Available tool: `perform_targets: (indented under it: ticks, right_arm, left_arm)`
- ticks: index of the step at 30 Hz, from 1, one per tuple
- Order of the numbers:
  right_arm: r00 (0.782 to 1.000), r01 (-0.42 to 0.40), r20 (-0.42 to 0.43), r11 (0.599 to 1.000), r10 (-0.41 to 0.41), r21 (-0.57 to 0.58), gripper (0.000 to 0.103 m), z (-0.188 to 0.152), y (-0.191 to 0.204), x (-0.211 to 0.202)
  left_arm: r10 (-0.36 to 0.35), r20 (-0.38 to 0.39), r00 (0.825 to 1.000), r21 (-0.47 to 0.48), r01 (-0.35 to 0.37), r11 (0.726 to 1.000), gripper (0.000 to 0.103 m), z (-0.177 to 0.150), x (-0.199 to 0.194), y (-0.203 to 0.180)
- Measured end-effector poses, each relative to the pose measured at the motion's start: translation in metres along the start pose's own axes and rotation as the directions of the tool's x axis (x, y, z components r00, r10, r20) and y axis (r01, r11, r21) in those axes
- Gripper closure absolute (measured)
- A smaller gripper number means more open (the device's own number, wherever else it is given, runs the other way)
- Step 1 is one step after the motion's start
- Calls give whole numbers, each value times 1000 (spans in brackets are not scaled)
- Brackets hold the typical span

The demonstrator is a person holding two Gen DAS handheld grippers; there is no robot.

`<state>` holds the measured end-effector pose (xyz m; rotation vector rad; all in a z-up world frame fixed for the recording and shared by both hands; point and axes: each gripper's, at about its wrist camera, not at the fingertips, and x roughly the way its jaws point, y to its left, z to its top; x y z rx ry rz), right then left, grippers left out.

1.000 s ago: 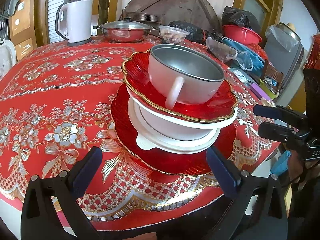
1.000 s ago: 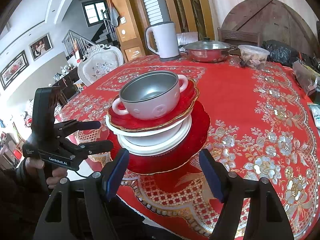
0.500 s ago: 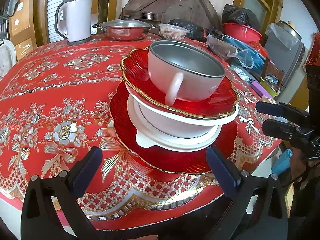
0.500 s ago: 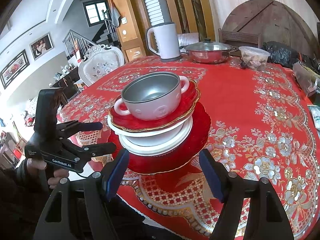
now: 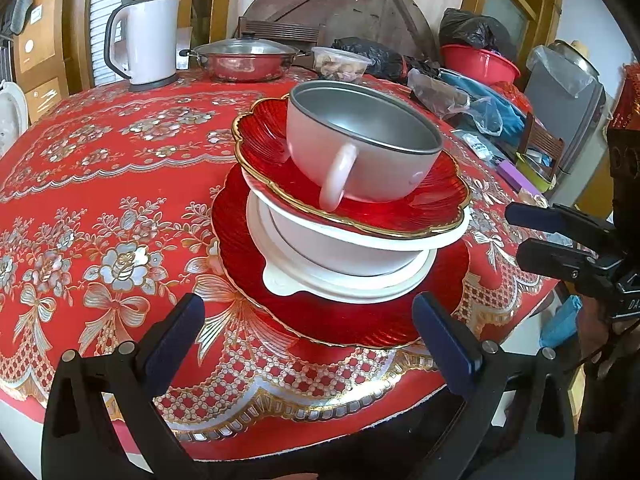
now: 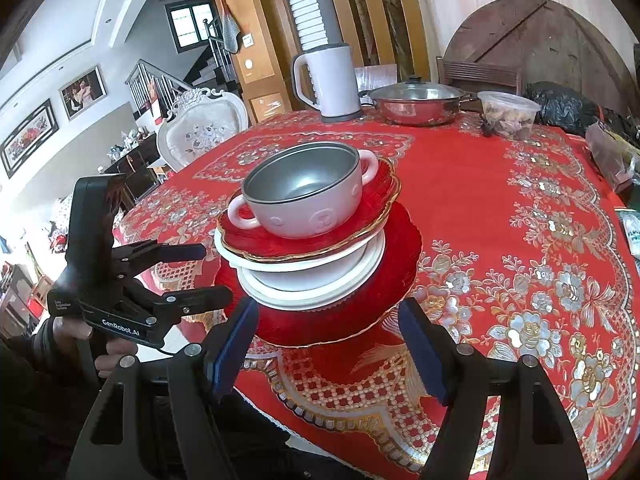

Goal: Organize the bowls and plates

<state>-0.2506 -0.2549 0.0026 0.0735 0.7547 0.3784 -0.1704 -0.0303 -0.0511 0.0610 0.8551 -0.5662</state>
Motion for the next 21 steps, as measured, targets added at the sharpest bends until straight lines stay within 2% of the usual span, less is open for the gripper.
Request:
perform_targets:
  ticks: [8, 13, 17, 21]
  right_arm:
    - [1000, 0, 2, 1000, 0, -4, 29, 0, 1, -1]
    - [1000, -6, 12, 1000, 6, -8, 29, 2, 4, -4]
    - [1000, -3, 11, 1000, 3, -7, 29, 3, 4, -4]
    - [1000, -2, 9, 1000, 2, -6, 29, 3, 4, -3]
  left_arm:
    - [-8, 4, 1000, 1, 8, 1000, 0, -1, -1, -3]
    - [-48, 28, 998, 6, 48, 999, 0, -2, -5, -4]
    - [-13, 59, 998, 21, 12, 1000, 0, -1, -8, -5]
    - [-10, 59, 998, 25, 9, 1000, 0, 0, -7, -4]
